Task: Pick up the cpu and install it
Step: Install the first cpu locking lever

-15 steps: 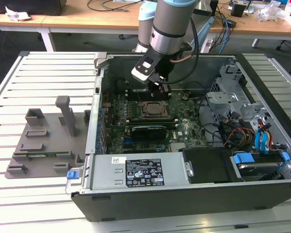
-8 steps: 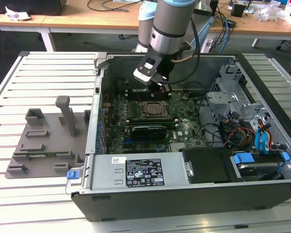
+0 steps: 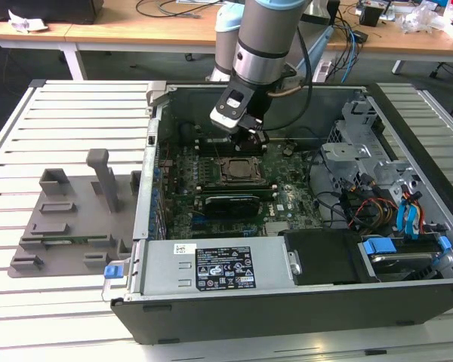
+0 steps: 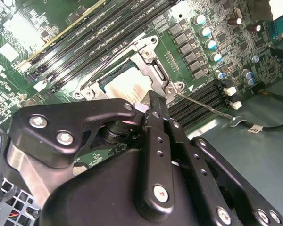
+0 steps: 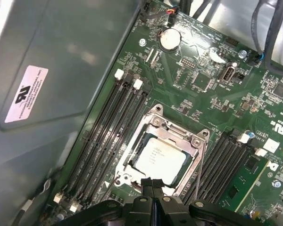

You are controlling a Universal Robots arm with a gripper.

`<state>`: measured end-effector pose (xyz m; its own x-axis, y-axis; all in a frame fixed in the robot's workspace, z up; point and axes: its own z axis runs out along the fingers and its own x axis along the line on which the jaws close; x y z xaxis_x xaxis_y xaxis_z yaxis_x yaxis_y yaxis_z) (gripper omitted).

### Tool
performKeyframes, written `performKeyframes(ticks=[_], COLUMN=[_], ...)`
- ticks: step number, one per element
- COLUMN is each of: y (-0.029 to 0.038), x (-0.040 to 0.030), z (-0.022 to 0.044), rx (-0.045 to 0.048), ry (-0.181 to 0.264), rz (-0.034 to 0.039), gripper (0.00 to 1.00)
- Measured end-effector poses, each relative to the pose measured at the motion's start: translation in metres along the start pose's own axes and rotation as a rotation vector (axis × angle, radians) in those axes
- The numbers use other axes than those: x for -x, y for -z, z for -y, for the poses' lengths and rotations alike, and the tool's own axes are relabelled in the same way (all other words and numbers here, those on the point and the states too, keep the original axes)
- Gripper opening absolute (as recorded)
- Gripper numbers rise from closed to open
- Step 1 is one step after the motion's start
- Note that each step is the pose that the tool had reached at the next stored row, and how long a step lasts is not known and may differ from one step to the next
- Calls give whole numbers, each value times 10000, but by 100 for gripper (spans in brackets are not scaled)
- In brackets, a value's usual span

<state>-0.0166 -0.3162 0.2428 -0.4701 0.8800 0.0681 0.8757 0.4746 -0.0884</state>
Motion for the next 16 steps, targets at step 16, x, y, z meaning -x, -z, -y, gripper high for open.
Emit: performKeyframes(ticks=[16], y=[0], x=[0], z=[0], rx=[-153], ry=[2218], rz=[198], gripper=[11])
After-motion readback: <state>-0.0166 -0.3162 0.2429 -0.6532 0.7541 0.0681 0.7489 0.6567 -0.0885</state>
